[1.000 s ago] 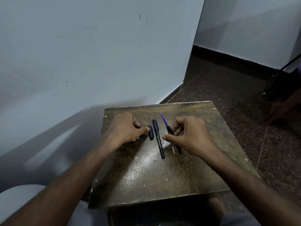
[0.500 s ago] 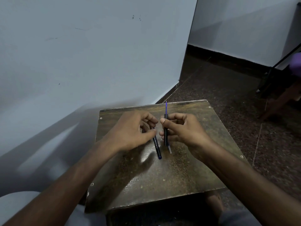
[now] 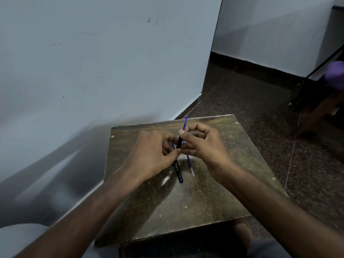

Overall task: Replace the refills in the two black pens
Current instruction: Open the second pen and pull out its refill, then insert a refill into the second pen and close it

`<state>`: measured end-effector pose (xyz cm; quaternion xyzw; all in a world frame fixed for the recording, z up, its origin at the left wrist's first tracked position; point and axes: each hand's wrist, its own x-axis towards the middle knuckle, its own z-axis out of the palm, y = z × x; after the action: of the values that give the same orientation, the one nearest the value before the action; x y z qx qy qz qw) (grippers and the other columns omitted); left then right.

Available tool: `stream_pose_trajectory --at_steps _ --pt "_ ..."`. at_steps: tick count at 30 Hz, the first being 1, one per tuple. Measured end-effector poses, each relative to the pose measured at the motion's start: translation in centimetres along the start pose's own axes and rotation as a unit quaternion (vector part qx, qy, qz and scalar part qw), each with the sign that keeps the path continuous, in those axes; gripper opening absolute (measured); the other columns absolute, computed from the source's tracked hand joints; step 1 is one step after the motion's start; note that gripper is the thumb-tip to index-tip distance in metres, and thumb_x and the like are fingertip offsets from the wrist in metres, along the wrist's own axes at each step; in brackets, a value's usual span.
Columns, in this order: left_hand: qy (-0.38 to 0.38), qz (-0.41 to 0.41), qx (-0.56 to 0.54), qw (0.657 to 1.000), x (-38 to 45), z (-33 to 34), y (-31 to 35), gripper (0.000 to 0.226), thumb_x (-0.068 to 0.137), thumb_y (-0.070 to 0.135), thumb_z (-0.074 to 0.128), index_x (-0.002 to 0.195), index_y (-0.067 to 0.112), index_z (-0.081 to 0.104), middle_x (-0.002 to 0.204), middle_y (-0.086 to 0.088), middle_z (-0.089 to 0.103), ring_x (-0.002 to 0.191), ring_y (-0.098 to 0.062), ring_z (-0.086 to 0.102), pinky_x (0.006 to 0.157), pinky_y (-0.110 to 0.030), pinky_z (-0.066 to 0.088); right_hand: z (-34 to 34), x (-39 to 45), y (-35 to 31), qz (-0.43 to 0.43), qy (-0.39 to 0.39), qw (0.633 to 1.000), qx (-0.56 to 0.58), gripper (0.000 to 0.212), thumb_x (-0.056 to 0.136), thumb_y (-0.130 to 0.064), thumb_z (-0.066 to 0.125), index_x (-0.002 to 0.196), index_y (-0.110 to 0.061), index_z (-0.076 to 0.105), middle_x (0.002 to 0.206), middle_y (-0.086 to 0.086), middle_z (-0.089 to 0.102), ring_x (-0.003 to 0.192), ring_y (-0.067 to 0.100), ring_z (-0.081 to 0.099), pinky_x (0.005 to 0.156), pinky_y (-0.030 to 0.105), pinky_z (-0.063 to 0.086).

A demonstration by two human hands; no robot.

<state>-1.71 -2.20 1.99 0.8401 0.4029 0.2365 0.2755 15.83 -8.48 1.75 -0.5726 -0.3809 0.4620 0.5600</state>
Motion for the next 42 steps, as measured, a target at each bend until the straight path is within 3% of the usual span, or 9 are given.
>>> stream_pose_trajectory --at_steps 6,11,13,14,17,19,22,26,42 --pt "-0.015 -0.003 0.006 1.0 0.1 0.0 -0.1 0.013 0.088 0.031 0.088 0.094 0.033 0.078 0.067 0.023 0.072 0.068 0.013 0.071 0.062 -0.003 0.05 -0.8 0.6 -0.6 0.013 0.013 0.999 0.033 0.011 0.096 -0.018 0.083 0.087 -0.021 0.076 0.088 0.005 0.078 0.082 0.015 0.073 0.081 0.032 0.063" --pt "-0.02 -0.015 0.003 1.0 0.0 0.2 -0.3 0.012 0.089 0.028 0.089 0.096 0.029 0.081 0.068 0.025 0.07 0.068 0.019 0.068 0.059 0.0 0.049 -3.4 1.7 -3.0 -0.036 0.1 0.989 0.104 0.006 0.1 -0.016 0.078 0.094 -0.013 0.077 0.089 0.01 0.079 0.074 0.015 0.074 0.079 0.032 0.065" --pt "-0.015 -0.017 0.003 1.0 0.1 0.1 -0.4 0.011 0.089 0.028 0.089 0.098 0.028 0.081 0.069 0.026 0.069 0.069 0.02 0.067 0.059 0.0 0.049 -5.2 1.9 -3.8 -0.083 0.142 0.986 0.012 0.007 0.101 -0.019 0.078 0.096 -0.013 0.078 0.086 0.006 0.081 0.072 0.013 0.075 0.075 0.028 0.066" --pt "-0.013 -0.018 0.001 1.0 0.1 0.1 -0.5 0.011 0.09 0.028 0.088 0.098 0.028 0.081 0.07 0.026 0.069 0.069 0.02 0.068 0.059 0.0 0.049 -6.2 2.0 -4.1 -0.105 0.16 0.977 -0.089 0.007 0.099 -0.022 0.079 0.095 -0.016 0.08 0.082 0.002 0.082 0.07 0.01 0.076 0.072 0.025 0.065" --pt "-0.006 -0.022 -0.013 1.0 0.2 0.1 -0.5 0.009 0.09 0.028 0.087 0.096 0.028 0.08 0.072 0.023 0.073 0.069 0.015 0.071 0.058 -0.001 0.049 -8.9 2.1 -4.3 -0.115 0.158 0.882 -0.428 0.005 0.094 -0.027 0.085 0.092 -0.023 0.084 0.074 -0.005 0.08 0.069 0.005 0.077 0.071 0.024 0.064" --pt "-0.004 -0.022 -0.014 1.0 0.2 0.2 -0.4 0.008 0.09 0.028 0.087 0.095 0.027 0.081 0.072 0.021 0.075 0.069 0.013 0.072 0.059 -0.002 0.049 -9.9 2.2 -4.0 -0.062 0.13 0.851 -0.505 0.007 0.093 -0.024 0.086 0.092 -0.017 0.085 0.075 -0.001 0.08 0.072 0.009 0.077 0.081 0.035 0.066" --pt "-0.001 -0.025 -0.015 1.0 0.3 0.3 -0.3 0.009 0.089 0.031 0.087 0.092 0.027 0.08 0.071 0.018 0.076 0.07 0.011 0.072 0.058 -0.001 0.048 -10.5 2.5 -3.3 0.007 0.099 0.842 -0.529 0.011 0.094 -0.023 0.085 0.087 -0.015 0.085 0.074 0.005 0.081 0.077 0.016 0.079 0.09 0.045 0.066" --pt "0.0 -0.036 -0.013 0.999 0.4 0.3 -0.4 0.014 0.088 0.035 0.088 0.086 0.034 0.075 0.065 0.023 0.072 0.068 0.017 0.069 0.056 0.001 0.045 -11.0 3.1 -2.7 0.04 0.082 0.831 -0.549 0.015 0.095 -0.023 0.084 0.081 -0.015 0.084 0.073 0.01 0.082 0.079 0.024 0.08 0.088 0.051 0.066" --pt "0.013 -0.027 -0.006 1.0 0.5 0.2 -0.9 0.013 0.088 0.034 0.087 0.085 0.034 0.074 0.064 0.021 0.074 0.064 0.011 0.072 0.057 -0.001 0.048 -11.1 3.7 -1.8 0.086 0.06 0.822 -0.56 0.02 0.094 -0.02 0.084 0.075 -0.013 0.081 0.064 0.006 0.08 0.062 0.014 0.079 0.069 0.035 0.069"
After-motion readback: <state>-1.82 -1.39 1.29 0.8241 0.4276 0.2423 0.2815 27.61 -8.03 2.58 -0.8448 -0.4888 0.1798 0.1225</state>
